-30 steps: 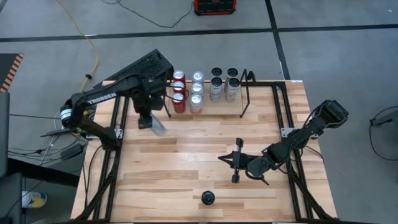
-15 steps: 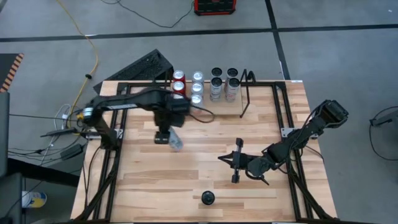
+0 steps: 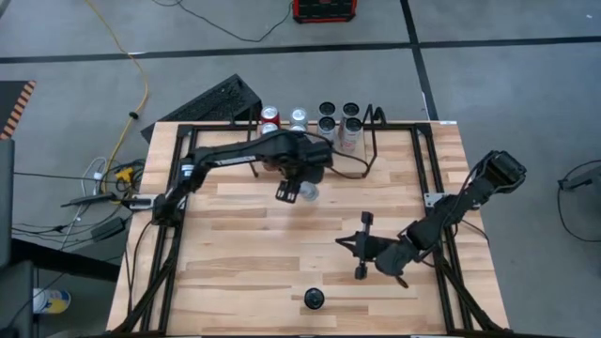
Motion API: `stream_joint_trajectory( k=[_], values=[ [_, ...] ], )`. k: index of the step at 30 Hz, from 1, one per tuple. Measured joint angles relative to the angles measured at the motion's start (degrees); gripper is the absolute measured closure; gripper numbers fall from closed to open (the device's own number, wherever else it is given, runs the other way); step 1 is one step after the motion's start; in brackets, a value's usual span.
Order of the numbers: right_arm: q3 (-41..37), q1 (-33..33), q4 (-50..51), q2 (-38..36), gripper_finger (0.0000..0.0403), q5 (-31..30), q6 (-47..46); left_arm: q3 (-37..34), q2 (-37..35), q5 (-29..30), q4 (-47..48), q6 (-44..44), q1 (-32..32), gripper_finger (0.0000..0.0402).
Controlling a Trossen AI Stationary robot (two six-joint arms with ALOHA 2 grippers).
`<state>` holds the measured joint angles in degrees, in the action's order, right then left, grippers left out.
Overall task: Place canned beverage on shelf
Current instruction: Put the white blue soda can on the shelf and align with other white blue soda cans
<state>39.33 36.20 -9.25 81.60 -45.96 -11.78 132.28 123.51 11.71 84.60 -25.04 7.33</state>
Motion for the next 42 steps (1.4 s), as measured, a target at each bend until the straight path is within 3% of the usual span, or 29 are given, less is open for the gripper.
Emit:
stream_joint_trajectory(
  k=[7, 18, 28, 42],
  values=[
    [0.0, 1.1, 6.7, 0.0, 0.0376, -4.3, -5.1, -0.1, 3.8, -1.1, 1.9, -0.4, 0.1, 0.0153],
    [0.0, -0.8, 7.2, 0.0, 0.0376, -3.9, -5.9, 0.1, 6.1, -2.8, 4.3, -0.1, -0.7, 0.0153],
    [0.0, -0.6, 6.7, 0.0, 0.0376, -3.6, -5.9, 0.1, 7.0, -3.7, 3.9, 0.9, -1.5, 0.0108],
    [0.0, -0.6, 6.7, 0.0, 0.0376, -3.5, -5.9, 0.1, 6.8, -1.9, 4.4, 0.7, -2.4, 0.0106]
  ],
)
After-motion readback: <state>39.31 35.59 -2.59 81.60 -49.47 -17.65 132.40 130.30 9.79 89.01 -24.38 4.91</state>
